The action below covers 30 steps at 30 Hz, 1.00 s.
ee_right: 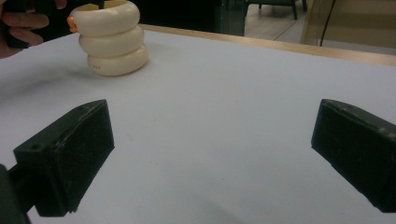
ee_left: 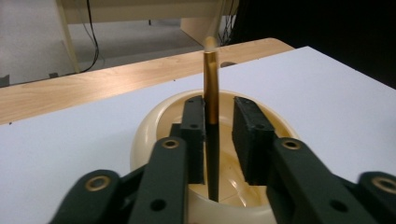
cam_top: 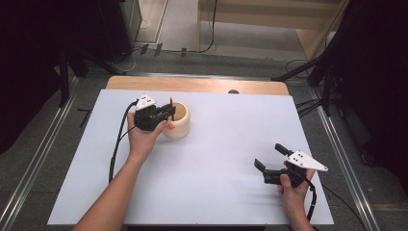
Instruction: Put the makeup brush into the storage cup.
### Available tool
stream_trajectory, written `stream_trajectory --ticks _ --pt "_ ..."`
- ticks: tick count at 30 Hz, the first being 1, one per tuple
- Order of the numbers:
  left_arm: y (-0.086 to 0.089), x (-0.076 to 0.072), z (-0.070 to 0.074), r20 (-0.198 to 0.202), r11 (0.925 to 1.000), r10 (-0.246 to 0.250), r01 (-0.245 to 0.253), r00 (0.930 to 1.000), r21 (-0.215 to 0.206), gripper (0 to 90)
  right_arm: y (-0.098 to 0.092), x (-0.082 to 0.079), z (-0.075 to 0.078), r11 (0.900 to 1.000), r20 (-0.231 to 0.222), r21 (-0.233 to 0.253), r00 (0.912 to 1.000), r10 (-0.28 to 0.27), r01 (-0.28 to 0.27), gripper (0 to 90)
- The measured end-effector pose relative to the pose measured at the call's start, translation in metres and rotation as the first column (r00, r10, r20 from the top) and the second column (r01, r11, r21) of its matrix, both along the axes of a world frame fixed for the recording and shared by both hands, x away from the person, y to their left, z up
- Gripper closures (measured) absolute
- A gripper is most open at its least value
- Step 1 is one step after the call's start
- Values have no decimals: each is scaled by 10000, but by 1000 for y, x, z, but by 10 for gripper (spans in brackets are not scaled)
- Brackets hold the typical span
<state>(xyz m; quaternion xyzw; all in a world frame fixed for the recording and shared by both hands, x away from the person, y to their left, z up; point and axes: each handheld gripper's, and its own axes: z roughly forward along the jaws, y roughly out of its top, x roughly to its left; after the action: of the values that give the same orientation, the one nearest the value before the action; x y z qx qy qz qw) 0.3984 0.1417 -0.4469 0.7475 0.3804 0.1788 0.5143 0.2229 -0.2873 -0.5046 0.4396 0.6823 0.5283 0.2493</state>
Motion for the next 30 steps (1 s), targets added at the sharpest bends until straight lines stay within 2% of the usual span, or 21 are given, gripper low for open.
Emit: stream_trajectory --ticks 2,5,9,10,11,12,13,14,16,20,30 --pt "0 -1 1 20 10000 4 -4 10000 -11 710 0 0 0 10000 4 -16 10000 0 0 0" --pt "2 -3 5 104 9998 -38 40 9999 -175 556 0 0 0 10000 -1 -19 10000 -1 1 0" --pt "5 -6 7 100 9996 -8 11 10000 -298 315 0 0 0 10000 -2 -11 10000 5 -5 0" --pt "9 -8 8 -71 9960 -439 433 9990 -779 257 0 0 0 10000 -8 -3 10000 11 -11 0" --pt "9 -8 8 -71 9960 -439 433 9990 -779 193 0 0 0 10000 0 -10 10000 5 -5 0" --pt "11 -11 8 -71 9926 -751 740 9972 -963 82 0 0 0 10000 0 -5 10000 11 -11 0" --pt "11 -11 8 -71 9926 -751 740 9972 -963 23 0 0 0 10000 0 -5 10000 11 -11 0" --pt "12 -13 9 -6 9908 -866 861 9962 -1047 0 0 1 0 10000 14 -16 10000 3 -3 0" --pt "15 -19 10 314 9912 -789 817 9964 -1041 0 0 1 -1 10000 16 -8 10000 -6 6 0" --pt "22 -25 9 566 9920 -652 709 9963 -1048 0 0 1 0 10000 3 3 10000 -4 4 0" --pt "42 -43 7 842 9937 -526 605 9951 -942 0 1 1 -1 10000 -30 -7 10000 -14 14 0"
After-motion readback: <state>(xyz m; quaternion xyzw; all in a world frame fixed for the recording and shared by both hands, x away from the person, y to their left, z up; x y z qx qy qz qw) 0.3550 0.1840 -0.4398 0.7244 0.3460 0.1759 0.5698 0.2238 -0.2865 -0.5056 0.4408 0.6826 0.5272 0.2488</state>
